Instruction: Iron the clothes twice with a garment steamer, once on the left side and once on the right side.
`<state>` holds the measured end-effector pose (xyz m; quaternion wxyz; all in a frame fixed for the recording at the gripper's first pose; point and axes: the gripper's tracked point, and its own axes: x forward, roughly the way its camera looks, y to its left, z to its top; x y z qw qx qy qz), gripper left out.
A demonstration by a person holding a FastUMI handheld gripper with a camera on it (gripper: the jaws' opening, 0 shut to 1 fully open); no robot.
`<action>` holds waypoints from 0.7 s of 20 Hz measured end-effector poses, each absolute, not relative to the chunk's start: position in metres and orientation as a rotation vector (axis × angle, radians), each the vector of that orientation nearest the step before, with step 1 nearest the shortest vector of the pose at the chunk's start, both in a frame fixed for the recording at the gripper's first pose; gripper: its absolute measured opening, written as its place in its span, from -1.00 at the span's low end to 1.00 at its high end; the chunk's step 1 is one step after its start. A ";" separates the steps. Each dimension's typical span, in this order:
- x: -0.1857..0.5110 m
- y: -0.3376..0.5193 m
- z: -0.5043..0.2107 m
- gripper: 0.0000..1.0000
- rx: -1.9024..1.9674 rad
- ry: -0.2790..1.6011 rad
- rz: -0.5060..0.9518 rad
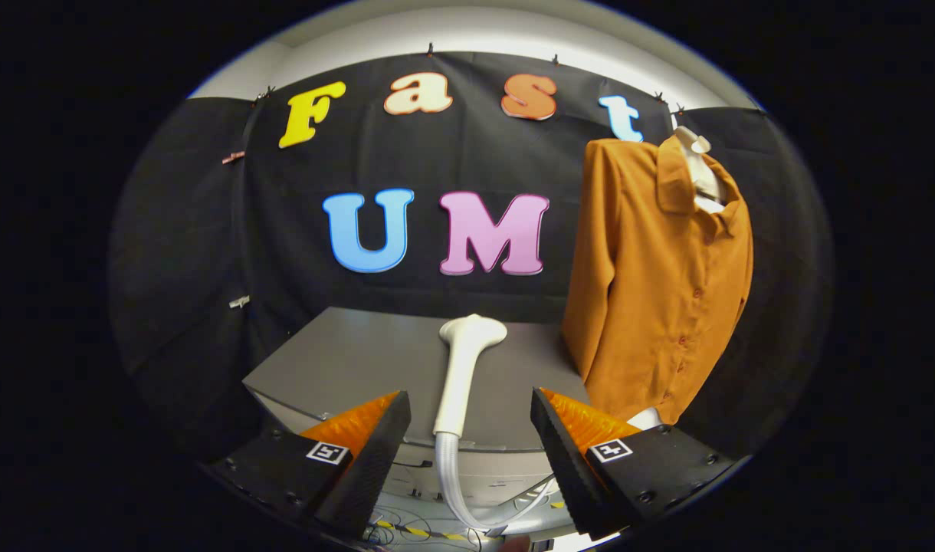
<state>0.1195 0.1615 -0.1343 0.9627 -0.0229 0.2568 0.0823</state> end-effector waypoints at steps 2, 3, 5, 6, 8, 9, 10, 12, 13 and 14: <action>0.133 0.171 -0.160 0.96 -0.035 0.605 0.164; 0.139 0.176 -0.171 0.96 -0.022 0.644 0.160; 0.148 0.183 -0.190 0.92 -0.026 0.699 0.138; 0.156 0.187 -0.199 0.88 -0.036 0.713 0.131; 0.165 0.187 -0.214 0.80 -0.062 0.753 0.107; 0.169 0.187 -0.222 0.80 -0.068 0.775 0.092; 0.171 0.189 -0.232 0.80 -0.077 0.799 0.088; 0.175 0.184 -0.250 0.69 -0.076 0.847 0.057; 0.173 0.185 -0.255 0.41 -0.065 0.870 0.049; 0.177 0.186 -0.252 0.36 -0.044 0.860 0.039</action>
